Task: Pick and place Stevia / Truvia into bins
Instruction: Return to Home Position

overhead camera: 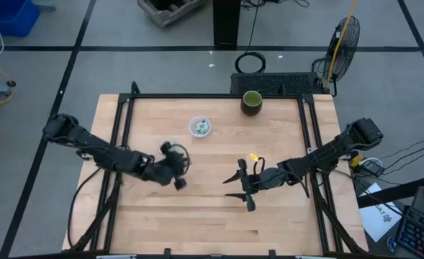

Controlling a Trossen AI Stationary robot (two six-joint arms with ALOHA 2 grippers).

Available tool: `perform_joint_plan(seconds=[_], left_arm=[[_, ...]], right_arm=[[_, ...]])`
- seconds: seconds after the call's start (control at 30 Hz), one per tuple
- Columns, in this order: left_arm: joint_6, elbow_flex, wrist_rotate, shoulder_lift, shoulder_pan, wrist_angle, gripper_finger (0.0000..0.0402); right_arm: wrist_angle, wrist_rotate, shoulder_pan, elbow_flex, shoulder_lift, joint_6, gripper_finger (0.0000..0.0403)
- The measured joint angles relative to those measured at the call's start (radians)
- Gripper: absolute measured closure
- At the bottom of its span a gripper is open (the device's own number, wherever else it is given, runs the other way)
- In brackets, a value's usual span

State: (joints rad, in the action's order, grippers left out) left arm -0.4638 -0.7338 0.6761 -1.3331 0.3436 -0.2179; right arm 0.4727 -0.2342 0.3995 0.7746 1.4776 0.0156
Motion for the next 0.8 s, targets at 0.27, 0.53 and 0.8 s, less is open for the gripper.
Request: perform_joint_plan(seconds=[0.27, 0.53, 0.8], left_arm=[[0.260, 0.000, -0.156, 0.010, 0.143, 0.307, 0.0339], [0.385, 0.000, -0.279, 0.019, 0.187, 0.443, 0.0339], [0.448, 0.089, -0.405, 0.152, 0.212, 0.572, 0.0339]], right_arm=[[-0.068, -0.006, 0.008, 0.000, -0.033, 0.006, 0.0345], [-0.262, -0.285, 0.107, -0.002, -0.189, 0.000, 0.0401], [-0.187, -0.388, 0.233, -0.160, -0.389, 0.022, 0.0402]])
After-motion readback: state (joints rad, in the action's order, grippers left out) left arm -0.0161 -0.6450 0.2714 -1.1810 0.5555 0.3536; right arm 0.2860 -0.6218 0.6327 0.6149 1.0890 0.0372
